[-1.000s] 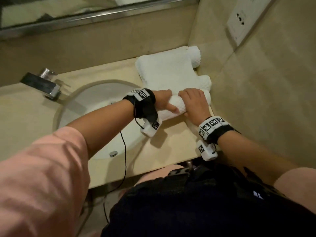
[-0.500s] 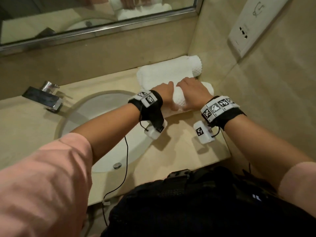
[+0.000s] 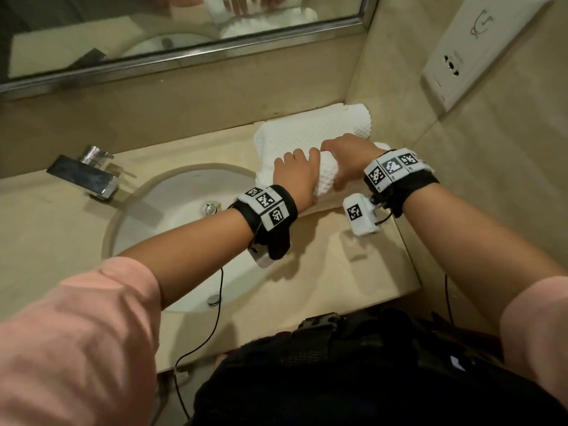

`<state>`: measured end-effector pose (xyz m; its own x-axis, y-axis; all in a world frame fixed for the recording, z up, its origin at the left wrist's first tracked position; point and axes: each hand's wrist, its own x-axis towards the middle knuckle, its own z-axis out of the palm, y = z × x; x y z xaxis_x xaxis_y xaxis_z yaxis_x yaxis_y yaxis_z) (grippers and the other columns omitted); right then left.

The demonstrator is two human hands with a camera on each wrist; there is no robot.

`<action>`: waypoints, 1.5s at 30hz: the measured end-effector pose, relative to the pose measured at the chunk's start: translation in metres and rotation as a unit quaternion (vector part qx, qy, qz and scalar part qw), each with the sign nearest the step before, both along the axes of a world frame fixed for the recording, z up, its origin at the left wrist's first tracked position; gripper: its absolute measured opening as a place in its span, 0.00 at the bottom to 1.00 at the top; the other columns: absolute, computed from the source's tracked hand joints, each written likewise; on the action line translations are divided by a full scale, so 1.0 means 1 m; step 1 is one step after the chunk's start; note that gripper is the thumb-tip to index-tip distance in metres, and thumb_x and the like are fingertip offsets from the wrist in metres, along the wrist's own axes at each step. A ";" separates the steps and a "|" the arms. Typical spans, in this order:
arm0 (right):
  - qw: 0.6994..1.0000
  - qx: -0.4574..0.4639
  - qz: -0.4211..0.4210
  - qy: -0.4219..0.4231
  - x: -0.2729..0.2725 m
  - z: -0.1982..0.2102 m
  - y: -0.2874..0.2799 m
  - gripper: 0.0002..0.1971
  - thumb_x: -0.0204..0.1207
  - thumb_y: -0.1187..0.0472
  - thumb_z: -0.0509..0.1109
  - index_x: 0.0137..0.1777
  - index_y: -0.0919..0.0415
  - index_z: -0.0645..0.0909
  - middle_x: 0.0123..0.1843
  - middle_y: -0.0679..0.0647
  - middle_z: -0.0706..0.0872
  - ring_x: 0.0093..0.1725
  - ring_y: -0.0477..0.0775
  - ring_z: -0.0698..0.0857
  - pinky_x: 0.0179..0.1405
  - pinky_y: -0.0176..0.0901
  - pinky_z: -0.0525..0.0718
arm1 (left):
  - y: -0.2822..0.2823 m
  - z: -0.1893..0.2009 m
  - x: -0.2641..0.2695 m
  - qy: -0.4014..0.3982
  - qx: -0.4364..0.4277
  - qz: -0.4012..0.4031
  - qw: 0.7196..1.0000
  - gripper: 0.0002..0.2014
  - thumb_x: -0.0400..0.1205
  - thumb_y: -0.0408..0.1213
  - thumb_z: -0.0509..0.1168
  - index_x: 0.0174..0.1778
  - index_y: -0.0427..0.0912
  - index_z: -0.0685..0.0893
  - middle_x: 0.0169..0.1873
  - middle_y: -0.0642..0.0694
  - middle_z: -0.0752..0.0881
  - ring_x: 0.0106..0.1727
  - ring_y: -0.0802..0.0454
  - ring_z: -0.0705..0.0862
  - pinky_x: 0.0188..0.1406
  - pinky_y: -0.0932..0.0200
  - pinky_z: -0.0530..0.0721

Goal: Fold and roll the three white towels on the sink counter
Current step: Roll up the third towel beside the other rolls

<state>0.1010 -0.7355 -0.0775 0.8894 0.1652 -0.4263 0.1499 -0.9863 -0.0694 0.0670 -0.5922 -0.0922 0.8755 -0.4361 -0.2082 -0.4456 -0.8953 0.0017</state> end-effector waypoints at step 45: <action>0.940 0.010 0.036 -0.339 0.016 -0.017 -0.011 0.29 0.53 0.62 0.81 0.57 0.62 0.79 0.46 0.59 0.85 0.47 0.64 0.83 0.48 0.51 0.78 | 0.014 0.046 0.068 0.071 -0.123 0.050 0.989 0.33 0.63 0.44 0.75 0.63 0.46 0.71 0.48 0.46 0.83 0.45 0.44 0.84 0.42 0.49 0.87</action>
<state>0.1173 -0.7465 -0.0949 0.9417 0.2383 0.2377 0.2338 -0.9711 0.0474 0.1353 -0.5778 -0.0466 0.8864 -0.4011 -0.2310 -0.3338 -0.8997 0.2812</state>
